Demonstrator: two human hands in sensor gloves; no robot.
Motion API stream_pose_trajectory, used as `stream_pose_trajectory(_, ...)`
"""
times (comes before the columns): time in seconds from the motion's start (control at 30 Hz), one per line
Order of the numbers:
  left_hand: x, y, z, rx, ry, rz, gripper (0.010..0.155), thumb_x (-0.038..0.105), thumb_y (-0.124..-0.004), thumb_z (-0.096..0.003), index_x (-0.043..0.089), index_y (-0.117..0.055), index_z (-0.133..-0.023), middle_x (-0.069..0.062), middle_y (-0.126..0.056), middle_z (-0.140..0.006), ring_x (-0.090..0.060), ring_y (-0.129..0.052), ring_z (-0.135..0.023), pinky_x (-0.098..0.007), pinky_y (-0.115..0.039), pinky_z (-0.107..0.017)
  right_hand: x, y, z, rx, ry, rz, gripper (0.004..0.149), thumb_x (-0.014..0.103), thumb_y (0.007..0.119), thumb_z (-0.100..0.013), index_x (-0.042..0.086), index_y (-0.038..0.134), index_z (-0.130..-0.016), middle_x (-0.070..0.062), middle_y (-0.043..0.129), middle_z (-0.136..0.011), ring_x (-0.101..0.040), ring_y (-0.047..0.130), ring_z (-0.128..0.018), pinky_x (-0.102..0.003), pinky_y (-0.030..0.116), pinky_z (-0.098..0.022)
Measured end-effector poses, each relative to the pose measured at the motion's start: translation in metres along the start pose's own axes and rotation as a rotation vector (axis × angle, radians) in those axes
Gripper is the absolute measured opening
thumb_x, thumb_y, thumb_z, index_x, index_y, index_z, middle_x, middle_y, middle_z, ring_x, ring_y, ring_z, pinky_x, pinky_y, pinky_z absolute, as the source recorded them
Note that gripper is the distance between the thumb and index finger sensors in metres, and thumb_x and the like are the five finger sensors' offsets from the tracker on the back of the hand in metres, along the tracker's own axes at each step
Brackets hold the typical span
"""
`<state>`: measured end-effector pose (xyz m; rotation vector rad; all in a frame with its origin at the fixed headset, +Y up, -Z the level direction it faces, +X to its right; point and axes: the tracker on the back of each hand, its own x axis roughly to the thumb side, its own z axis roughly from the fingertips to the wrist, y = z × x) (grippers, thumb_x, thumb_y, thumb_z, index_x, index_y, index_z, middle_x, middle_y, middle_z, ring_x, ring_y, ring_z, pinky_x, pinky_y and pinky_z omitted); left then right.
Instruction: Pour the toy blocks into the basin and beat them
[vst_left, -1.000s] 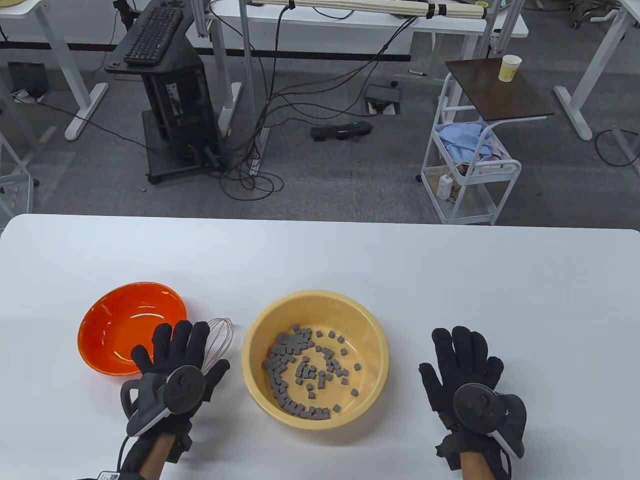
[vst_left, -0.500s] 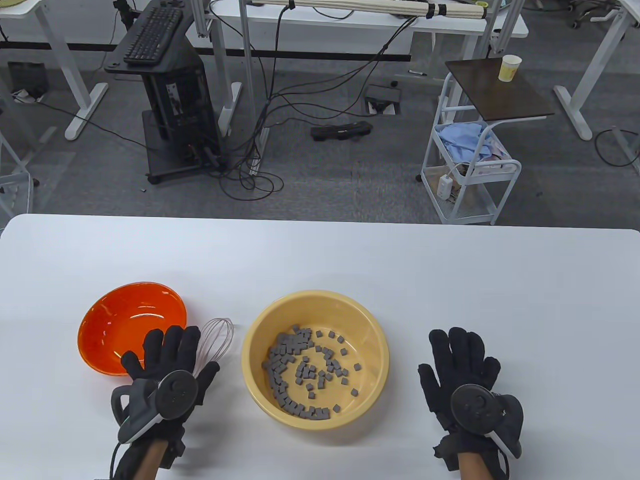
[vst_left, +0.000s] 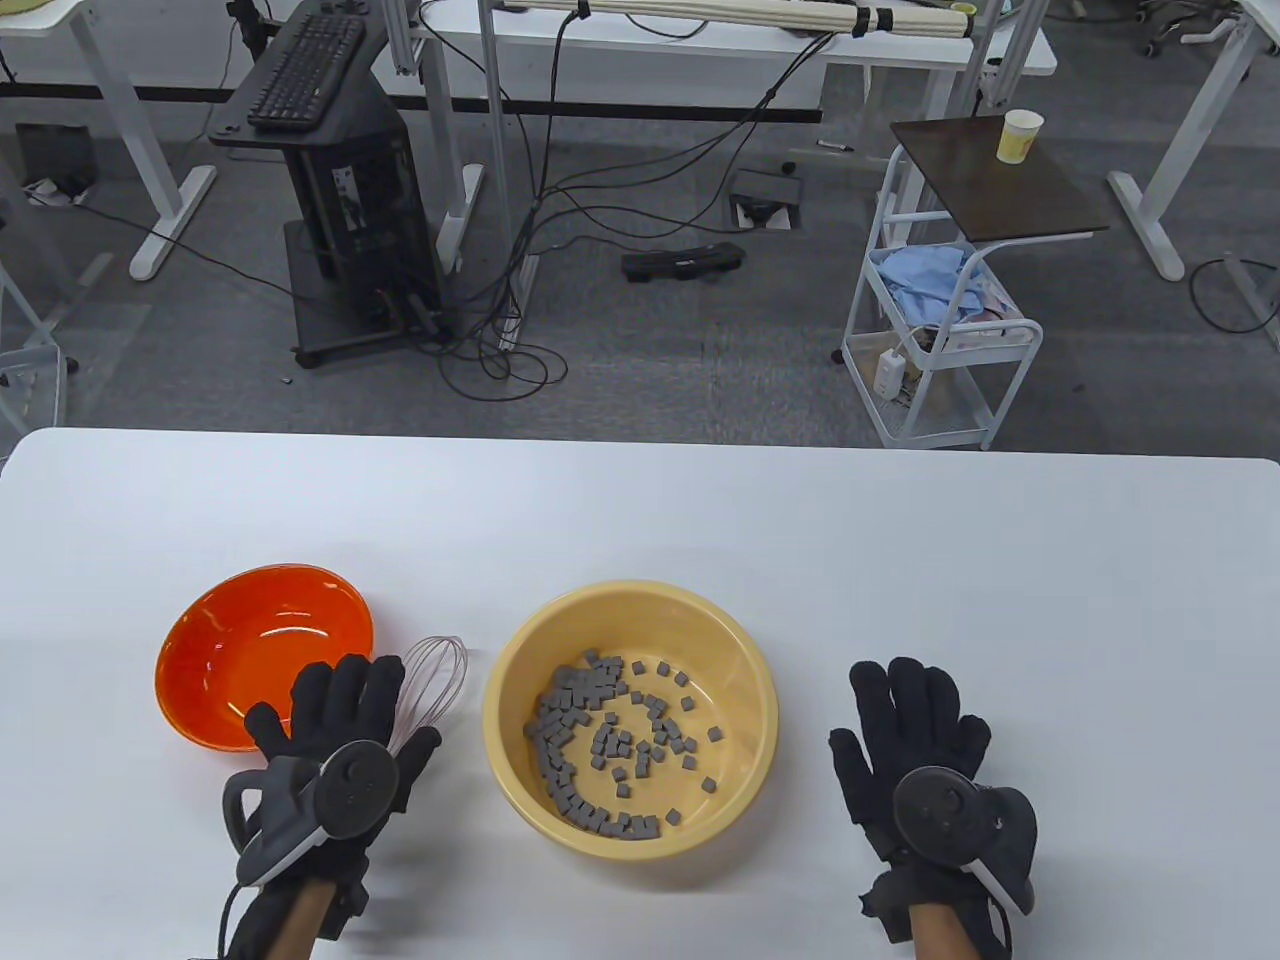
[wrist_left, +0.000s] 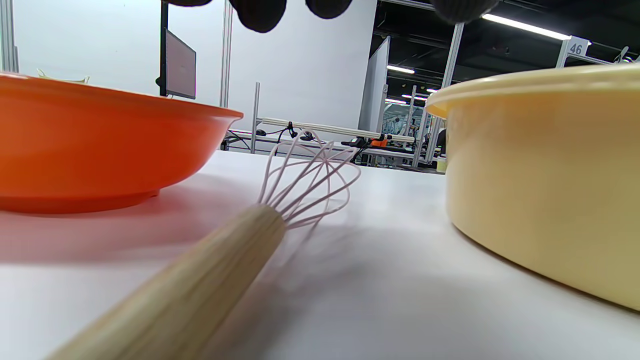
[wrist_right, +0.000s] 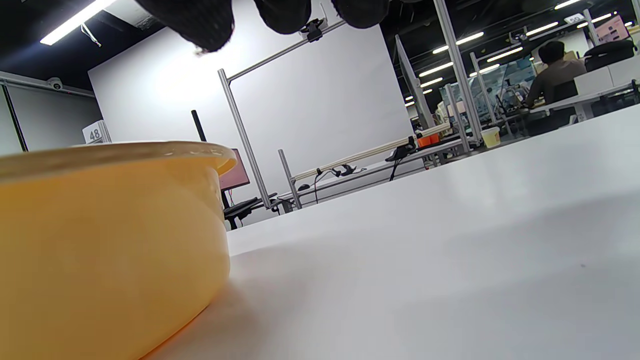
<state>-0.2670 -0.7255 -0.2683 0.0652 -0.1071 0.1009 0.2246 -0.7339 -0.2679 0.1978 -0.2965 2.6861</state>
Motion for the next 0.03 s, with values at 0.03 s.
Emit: stream_pose_trajectory(0.03, -0.0001, 0.0001, 0.0001, 0.001, 0.001, -0.003, 0.075, 0.058, -0.05, -0.0675, 0.01, -0.032, -0.123, -0.033, -0.035, -0.127, -0.065, -0.035, -0.114, -0.092, -0.025, -0.062, 0.0005, 0.0011, -0.0001, 0.006, -0.001, 0.0, 0.062, 0.042, 0.057, -0.071, 0.013, 0.032, -0.12, -0.029, 0.023, -0.124, -0.06, 0.015, -0.108, -0.085, 0.016, -0.066)
